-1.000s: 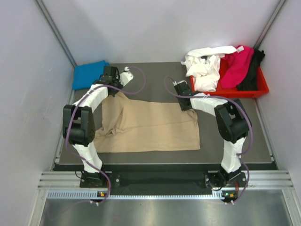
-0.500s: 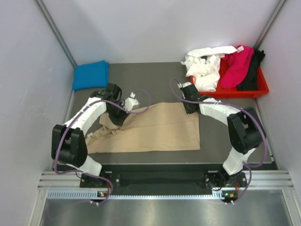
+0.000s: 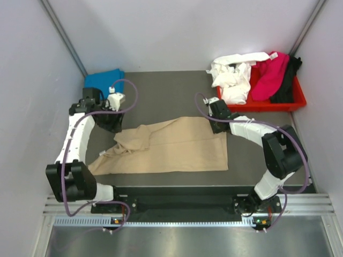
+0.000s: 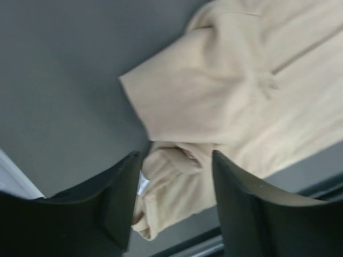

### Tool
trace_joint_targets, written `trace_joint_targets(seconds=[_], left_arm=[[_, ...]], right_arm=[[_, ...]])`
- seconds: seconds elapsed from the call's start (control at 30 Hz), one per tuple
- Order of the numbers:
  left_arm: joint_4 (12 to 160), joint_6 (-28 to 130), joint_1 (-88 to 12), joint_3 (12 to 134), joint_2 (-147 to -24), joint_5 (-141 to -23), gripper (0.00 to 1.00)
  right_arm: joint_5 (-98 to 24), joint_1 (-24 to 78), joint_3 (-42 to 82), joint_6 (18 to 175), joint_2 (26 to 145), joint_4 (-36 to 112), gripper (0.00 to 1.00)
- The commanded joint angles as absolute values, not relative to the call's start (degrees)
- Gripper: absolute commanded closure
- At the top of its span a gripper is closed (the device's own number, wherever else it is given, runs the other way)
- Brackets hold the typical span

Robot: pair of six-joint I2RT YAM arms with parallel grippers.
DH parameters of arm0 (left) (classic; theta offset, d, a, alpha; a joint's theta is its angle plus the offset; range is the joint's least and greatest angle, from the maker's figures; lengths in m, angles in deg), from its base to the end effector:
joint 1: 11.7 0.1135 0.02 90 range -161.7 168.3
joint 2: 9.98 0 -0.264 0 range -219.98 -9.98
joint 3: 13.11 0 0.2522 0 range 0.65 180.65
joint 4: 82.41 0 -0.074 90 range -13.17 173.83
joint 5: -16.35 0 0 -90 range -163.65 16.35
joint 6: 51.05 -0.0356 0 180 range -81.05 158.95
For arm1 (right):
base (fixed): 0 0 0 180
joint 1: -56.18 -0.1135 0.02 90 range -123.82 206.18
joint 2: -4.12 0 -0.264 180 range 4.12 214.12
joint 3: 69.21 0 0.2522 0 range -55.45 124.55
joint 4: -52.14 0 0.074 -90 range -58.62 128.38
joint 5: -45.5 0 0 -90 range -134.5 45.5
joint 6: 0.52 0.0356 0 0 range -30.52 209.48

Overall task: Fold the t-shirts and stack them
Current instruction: Fold the tshirt

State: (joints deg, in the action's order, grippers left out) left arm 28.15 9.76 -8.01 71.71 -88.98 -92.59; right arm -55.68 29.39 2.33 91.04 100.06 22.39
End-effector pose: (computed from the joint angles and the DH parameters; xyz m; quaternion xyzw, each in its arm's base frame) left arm 0.2686 0.0057 0.3018 0.2486 0.9284 -0.0899 0.2612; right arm 0.3073 0.1474 0.1836 -0.1776 0.9306 -0.0148 0.3197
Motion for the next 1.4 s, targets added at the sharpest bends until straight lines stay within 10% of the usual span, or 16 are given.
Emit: trace_joint_targets(seconds=[0.0, 0.17, 0.37, 0.47, 0.53, 0.57, 0.93, 1.1, 1.37], left_arm=[[32.32, 12.94, -5.02, 71.14, -96.44, -91.41, 0.37], [36.10, 10.83, -3.09, 69.29, -102.87, -92.19, 0.14], [35.58, 12.06, -2.64, 73.06, -113.58, -91.93, 0.15], [34.87, 11.71, -2.47, 73.07, -115.27, -93.59, 0.40], [35.57, 11.71, -2.21, 72.72, -114.49, -94.13, 0.97], [36.71, 11.97, -1.94, 72.72, -113.35, -93.78, 1.00], [41.64, 10.58, 1.58, 82.55, -113.16, -91.14, 1.00], [37.78, 7.93, 1.58, 86.86, -117.46, -97.64, 0.55], [37.51, 9.33, 1.66, 94.33, -127.04, -95.55, 0.47]], right_arm=[[-54.25, 30.16, 2.03, 91.24, 95.80, 25.20, 1.00], [-53.90, 31.22, 0.62, 90.62, 92.81, 25.37, 1.00], [-53.20, 32.01, -0.69, 90.27, 91.75, 25.64, 1.00], [-53.02, 32.36, -0.78, 90.27, 91.75, 25.46, 1.00], [-53.19, 32.71, -1.22, 90.36, 91.40, 25.46, 1.00], [-53.37, 32.89, -1.31, 90.71, 91.31, 25.46, 1.00], [-53.81, 35.17, 0.00, 90.71, 93.41, 27.13, 1.00], [-51.71, 35.26, 1.41, 90.18, 95.44, 27.39, 1.00], [-48.98, 35.26, 1.50, 91.59, 96.94, 28.62, 1.00]])
